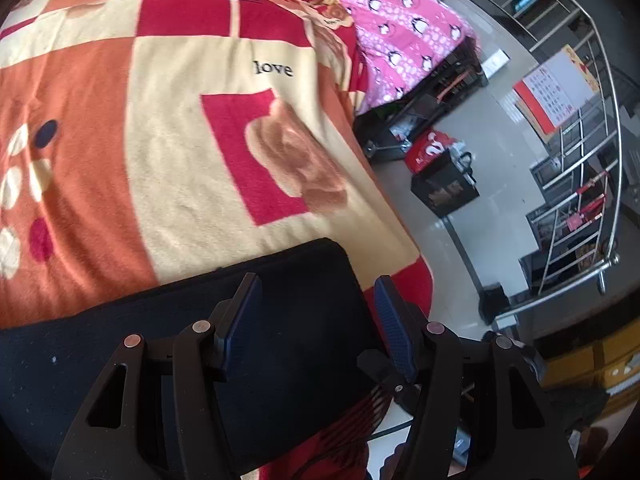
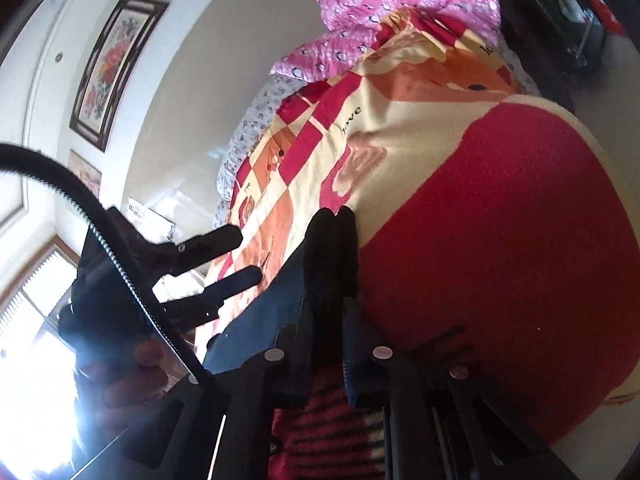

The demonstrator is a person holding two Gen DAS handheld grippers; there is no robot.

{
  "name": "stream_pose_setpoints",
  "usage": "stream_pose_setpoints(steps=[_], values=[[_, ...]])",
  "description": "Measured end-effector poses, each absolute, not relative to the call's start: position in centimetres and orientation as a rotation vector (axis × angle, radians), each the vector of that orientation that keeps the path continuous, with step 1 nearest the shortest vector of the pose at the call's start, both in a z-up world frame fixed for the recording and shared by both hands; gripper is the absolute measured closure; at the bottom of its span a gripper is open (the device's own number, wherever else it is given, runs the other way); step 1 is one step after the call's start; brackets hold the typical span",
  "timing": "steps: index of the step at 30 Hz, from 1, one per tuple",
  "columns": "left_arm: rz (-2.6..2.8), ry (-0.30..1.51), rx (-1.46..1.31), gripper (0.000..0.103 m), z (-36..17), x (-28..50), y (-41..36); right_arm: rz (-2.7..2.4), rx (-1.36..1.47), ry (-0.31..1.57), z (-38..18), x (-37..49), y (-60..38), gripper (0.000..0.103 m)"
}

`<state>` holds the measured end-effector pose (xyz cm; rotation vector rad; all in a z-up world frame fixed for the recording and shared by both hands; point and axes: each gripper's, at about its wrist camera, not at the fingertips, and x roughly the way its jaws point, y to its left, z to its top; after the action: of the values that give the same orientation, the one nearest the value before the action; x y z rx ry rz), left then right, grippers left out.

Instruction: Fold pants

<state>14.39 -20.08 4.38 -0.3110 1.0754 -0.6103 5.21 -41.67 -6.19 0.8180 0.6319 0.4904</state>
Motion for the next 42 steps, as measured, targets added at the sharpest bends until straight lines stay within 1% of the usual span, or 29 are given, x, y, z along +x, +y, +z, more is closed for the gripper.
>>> stream_pose_setpoints(steps=[5, 9, 16, 19, 22, 26, 27, 28, 29, 32, 33, 38, 42], values=[[-0.639, 1.079, -0.22, 0.045, 4.4, 14.4, -21.5, 0.372, 0.377, 0.541, -2.4, 2.7, -37.5, 0.094], [-0.679, 1.072, -0.204, 0.045, 5.3, 14.4, -22.0, 0.339, 0.154, 0.484, -0.6, 1.9, -33.8, 0.094], [-0.642, 1.104, -0.048, 0.045, 5.4, 13.8, -22.1, 0.307, -0.118, 0.413, -0.1, 0.5, -28.6, 0.094], [-0.63, 1.104, -0.026, 0.045, 5.3, 13.4, -21.3, 0.329, -0.205, 0.375, 0.1, -0.5, -26.5, 0.094], [-0.583, 1.088, -0.053, 0.045, 5.3, 13.2, -19.5, 0.362, -0.271, 0.338, 0.3, -1.4, -24.6, 0.094], [-0.54, 1.047, -0.161, 0.045, 5.6, 12.7, -15.8, 0.389, -0.303, 0.33, 0.5, -2.0, -23.0, 0.094], [-0.528, 1.039, -0.188, 0.047, 5.6, 12.7, -15.0, 0.39, -0.309, 0.329, 0.5, -2.0, -22.7, 0.094], [-0.517, 1.035, -0.215, 0.054, 5.5, 12.7, -14.2, 0.395, -0.314, 0.328, 0.5, -2.1, -22.5, 0.094], [-0.514, 1.035, -0.238, 0.057, 5.5, 12.8, -13.6, 0.397, -0.317, 0.328, 0.6, -2.2, -22.3, 0.094], [-0.506, 1.017, -0.286, 0.082, 5.4, 12.7, -12.2, 0.401, -0.329, 0.332, 0.7, -2.3, -21.8, 0.094], [-0.509, 1.002, -0.299, 0.092, 5.5, 12.6, -11.8, 0.401, -0.336, 0.332, 0.9, -2.2, -21.7, 0.094], [-0.5, 0.901, -0.36, 0.094, 5.8, 10.8, -8.5, 0.424, -0.386, 0.323, 1.5, -2.9, -19.3, 0.094], [-0.485, 0.86, -0.408, 0.094, 5.6, 9.5, -3.9, 0.478, -0.432, 0.304, 1.6, -3.7, -16.6, 0.094]])
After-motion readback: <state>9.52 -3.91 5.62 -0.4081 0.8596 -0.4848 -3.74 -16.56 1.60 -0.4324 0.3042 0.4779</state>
